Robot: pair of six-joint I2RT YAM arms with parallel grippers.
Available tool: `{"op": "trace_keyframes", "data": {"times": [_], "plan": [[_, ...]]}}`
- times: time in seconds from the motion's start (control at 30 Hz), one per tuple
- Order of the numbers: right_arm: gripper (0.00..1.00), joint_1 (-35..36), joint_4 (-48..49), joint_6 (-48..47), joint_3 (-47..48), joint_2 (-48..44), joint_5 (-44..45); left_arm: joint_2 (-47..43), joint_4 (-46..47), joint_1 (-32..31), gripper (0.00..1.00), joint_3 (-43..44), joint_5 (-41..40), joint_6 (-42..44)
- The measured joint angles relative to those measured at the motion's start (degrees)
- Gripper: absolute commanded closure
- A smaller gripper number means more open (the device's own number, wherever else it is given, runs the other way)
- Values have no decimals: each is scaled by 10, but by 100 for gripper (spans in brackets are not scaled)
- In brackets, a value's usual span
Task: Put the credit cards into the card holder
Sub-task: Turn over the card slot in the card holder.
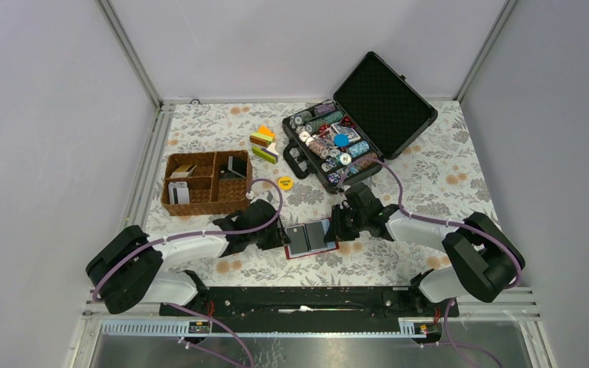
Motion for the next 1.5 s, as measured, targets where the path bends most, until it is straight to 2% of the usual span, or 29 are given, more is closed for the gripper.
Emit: {"op": "trace_keyframes", "data": {"times": [0.7,1.13,1.37,1.5], "plan": [[77,5,17,30,1,-55,-30,8,15,0,69,0,0,0],[75,79,25,21,64,-2,-26,-1,29,11,51,-4,1,0],[73,97,28,20,86,37,-20,-99,-28,41,40,-38,-17,6],[71,105,26,19,92,51,4,-152,-56,67,39,-38,-21,17]]}}
